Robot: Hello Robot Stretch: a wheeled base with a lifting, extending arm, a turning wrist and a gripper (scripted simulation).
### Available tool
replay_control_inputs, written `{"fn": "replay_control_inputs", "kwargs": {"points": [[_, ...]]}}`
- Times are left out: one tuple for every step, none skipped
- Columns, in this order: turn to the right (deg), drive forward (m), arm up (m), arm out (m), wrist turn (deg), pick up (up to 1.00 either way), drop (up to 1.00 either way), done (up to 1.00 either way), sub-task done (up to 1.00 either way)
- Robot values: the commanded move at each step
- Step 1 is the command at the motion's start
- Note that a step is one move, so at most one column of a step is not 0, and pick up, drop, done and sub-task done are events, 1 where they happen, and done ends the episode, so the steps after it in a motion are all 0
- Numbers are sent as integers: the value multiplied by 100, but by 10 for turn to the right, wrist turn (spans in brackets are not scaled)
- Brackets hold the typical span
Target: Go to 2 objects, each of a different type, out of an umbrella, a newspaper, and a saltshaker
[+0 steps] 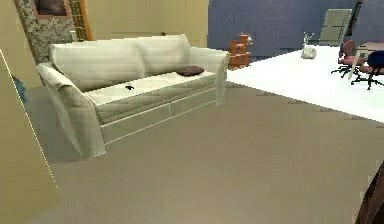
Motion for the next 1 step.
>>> {"fn": "replay_control_inputs", "kwargs": {"points": [[0, 100, 0, 0, 0, 0, 0, 0, 0]]}}
